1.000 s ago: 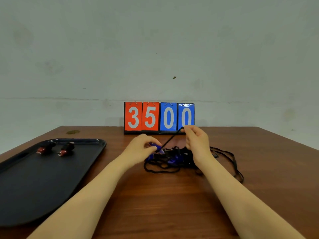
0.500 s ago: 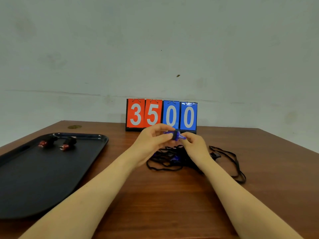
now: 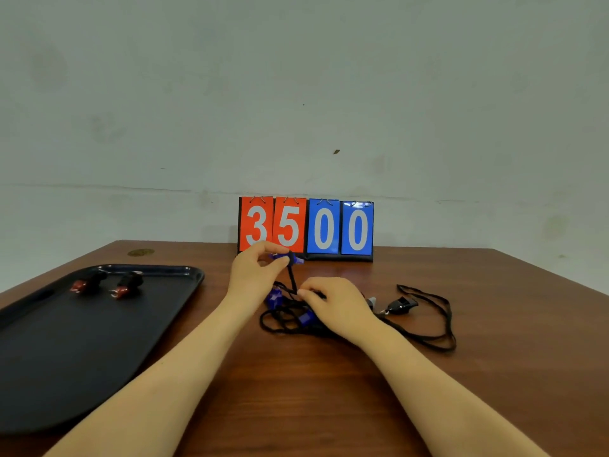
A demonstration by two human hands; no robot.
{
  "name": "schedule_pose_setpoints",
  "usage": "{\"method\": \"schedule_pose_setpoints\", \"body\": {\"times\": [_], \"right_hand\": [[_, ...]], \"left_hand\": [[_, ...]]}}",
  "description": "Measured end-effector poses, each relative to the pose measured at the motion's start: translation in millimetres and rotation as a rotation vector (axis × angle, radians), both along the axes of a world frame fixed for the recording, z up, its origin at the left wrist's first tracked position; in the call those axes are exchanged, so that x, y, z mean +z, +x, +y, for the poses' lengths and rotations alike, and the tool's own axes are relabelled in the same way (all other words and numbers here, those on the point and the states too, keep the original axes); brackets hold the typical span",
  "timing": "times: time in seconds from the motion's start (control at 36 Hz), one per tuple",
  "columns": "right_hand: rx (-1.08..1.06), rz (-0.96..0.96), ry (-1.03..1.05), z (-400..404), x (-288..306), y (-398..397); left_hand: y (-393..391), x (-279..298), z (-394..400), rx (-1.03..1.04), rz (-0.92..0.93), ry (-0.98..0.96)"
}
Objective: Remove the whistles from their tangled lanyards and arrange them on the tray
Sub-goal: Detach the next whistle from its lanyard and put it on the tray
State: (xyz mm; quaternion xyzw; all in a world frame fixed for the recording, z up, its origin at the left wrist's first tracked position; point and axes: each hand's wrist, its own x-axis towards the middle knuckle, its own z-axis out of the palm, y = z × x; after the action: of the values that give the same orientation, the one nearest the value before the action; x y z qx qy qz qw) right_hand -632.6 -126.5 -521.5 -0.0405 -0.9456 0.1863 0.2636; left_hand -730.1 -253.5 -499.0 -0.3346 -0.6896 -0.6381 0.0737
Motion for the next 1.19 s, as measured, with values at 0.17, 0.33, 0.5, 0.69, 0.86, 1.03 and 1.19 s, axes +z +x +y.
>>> {"method": "schedule_pose_setpoints", "body": {"times": [0.17, 0.33, 0.5, 0.69, 0.86, 1.03, 1.19], "right_hand": [[0.024, 0.018, -0.028, -1, 8, 2], [0.055, -0.095, 0.007, 1, 10, 6], [0.121, -0.162, 0.059, -2, 7, 5], [0.128, -0.065, -0.177, 3, 12, 5], [0.062, 0.112, -0.523, 11, 17, 8], [-0.041, 0.214, -0.629, 17, 16, 8], [-0.06, 0.249, -0.696, 19, 16, 9]], "left_hand": [[-9, -7, 4, 0.038, -0.026, 0.011], [-9, -13, 11, -0.176, -0.595, 0.295], [-8, -23, 15, -0.16, -0.582, 0.21], [-3, -24, 19, -0.045, -0.103, -0.151], [-4, -17, 15, -0.077, 0.106, -0.262], [7, -13, 16, -0.218, 0.13, -0.267], [13, -12, 14, -0.34, -0.043, -0.103]]}}
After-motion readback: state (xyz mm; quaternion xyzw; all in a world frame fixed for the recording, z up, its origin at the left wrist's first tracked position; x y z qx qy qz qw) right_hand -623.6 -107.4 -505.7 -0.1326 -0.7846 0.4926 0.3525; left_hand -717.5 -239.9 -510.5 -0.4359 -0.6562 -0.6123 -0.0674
